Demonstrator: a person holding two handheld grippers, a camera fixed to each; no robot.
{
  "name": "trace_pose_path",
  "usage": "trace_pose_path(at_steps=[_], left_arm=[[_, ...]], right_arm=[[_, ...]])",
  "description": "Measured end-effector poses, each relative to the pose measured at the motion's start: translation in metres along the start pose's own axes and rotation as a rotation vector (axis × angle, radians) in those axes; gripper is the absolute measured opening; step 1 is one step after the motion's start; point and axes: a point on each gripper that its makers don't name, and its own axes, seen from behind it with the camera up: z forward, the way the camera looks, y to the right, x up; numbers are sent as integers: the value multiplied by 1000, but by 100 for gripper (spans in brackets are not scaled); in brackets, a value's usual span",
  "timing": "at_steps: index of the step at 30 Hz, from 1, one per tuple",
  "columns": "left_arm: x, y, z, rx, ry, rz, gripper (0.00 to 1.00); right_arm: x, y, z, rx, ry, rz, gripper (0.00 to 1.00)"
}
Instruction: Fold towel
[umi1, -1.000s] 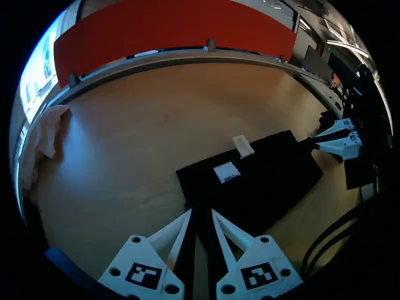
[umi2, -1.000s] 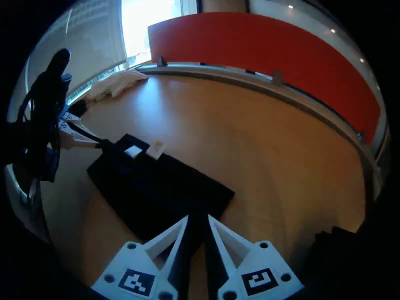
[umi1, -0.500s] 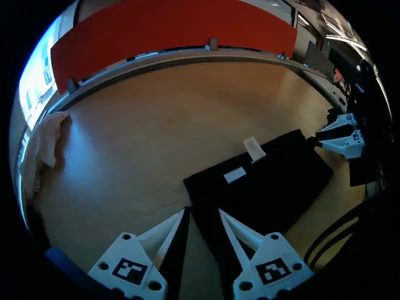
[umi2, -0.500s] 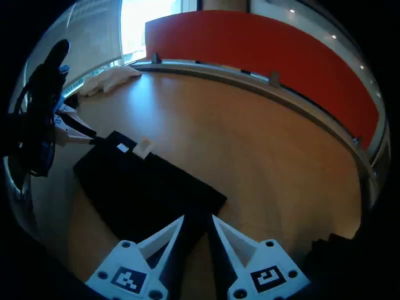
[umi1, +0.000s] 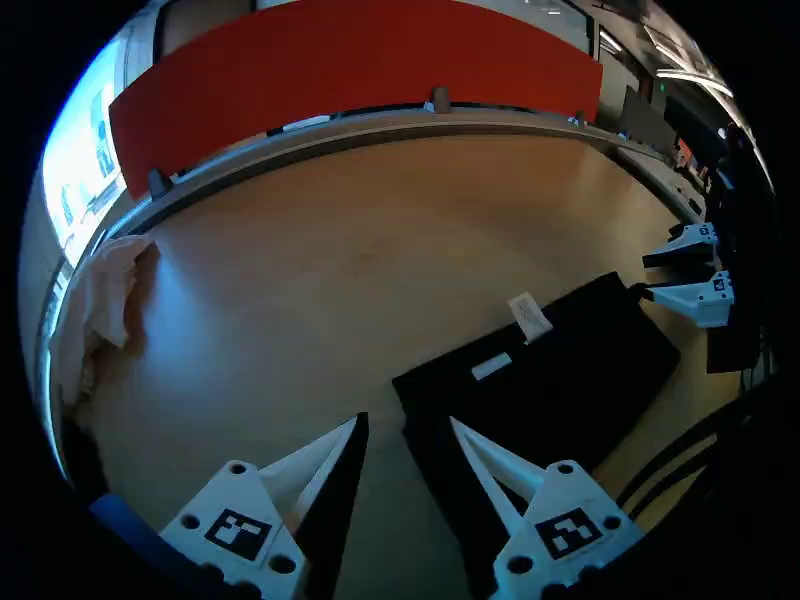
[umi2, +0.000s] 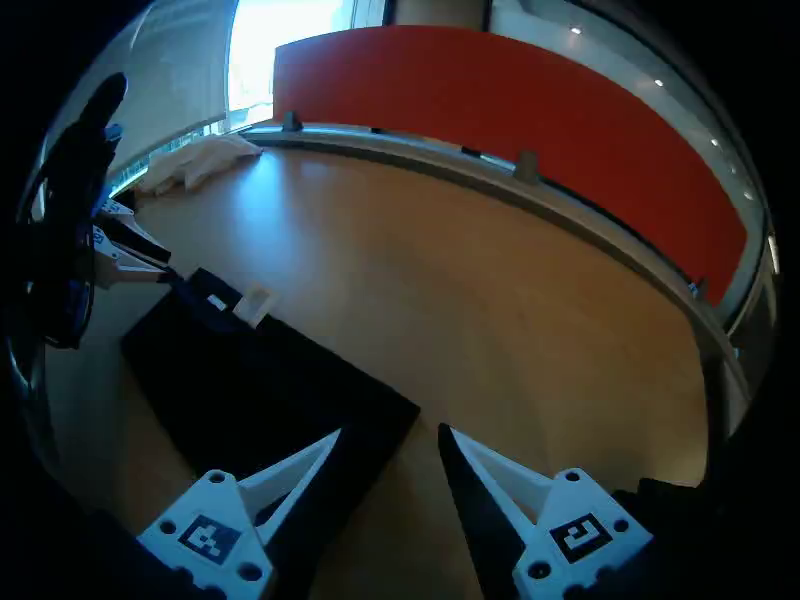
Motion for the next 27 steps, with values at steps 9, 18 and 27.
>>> trace_pose_path(at_steps=[9,18,27], left_arm=[[-1,-8,-7,23,14,-41,68],[-3,-1,-10,-7,21,-72,93],[-5,3,-19,-5,26,-67,93]], right_arm=[[6,7,-3,-22,26,23,95],[6,6,-8,-19,27,17,100],[4,1,-18,-17,31,16,100]])
